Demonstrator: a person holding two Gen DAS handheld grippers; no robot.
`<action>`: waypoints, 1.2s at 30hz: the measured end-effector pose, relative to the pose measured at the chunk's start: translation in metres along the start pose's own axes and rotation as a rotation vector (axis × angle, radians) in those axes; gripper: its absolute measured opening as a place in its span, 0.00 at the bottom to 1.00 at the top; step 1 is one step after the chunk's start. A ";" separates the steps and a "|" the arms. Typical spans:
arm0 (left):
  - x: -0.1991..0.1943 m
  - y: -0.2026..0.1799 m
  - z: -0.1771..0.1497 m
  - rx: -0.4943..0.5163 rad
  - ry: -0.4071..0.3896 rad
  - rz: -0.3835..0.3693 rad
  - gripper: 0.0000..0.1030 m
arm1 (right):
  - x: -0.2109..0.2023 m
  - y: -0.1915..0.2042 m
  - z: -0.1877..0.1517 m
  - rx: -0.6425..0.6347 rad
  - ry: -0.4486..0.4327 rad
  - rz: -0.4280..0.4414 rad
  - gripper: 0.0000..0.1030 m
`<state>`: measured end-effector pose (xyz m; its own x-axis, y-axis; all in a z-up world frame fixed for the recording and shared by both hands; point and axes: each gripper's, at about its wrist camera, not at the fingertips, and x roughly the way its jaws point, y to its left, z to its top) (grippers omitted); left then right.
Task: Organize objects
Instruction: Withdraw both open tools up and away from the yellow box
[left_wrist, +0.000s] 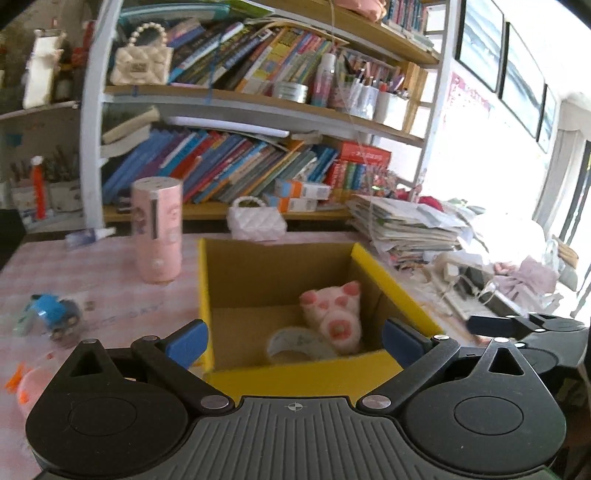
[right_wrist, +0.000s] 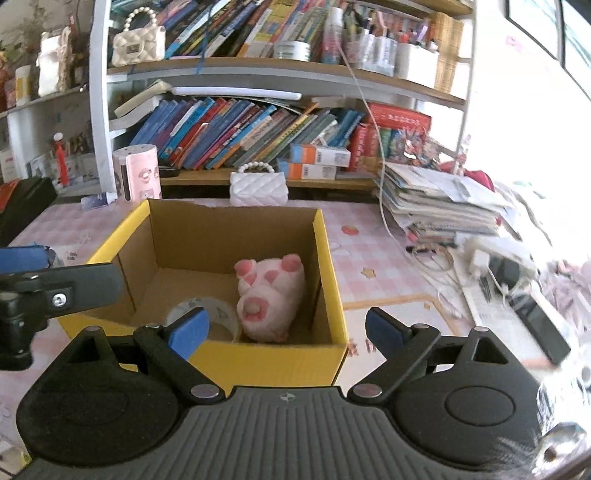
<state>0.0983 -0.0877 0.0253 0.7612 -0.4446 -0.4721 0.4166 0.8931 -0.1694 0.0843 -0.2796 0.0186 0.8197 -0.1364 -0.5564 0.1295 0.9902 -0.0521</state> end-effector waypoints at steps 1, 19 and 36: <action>-0.005 0.003 -0.005 0.001 0.001 0.019 0.98 | -0.003 0.002 -0.004 0.012 0.007 -0.007 0.89; -0.060 0.054 -0.063 0.024 0.126 0.225 0.98 | -0.030 0.085 -0.064 0.024 0.151 0.000 0.89; -0.100 0.091 -0.083 -0.002 0.137 0.308 0.98 | -0.046 0.145 -0.085 -0.040 0.207 0.097 0.91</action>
<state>0.0186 0.0433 -0.0152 0.7773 -0.1410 -0.6131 0.1763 0.9843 -0.0028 0.0186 -0.1272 -0.0339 0.6950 -0.0361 -0.7181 0.0304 0.9993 -0.0208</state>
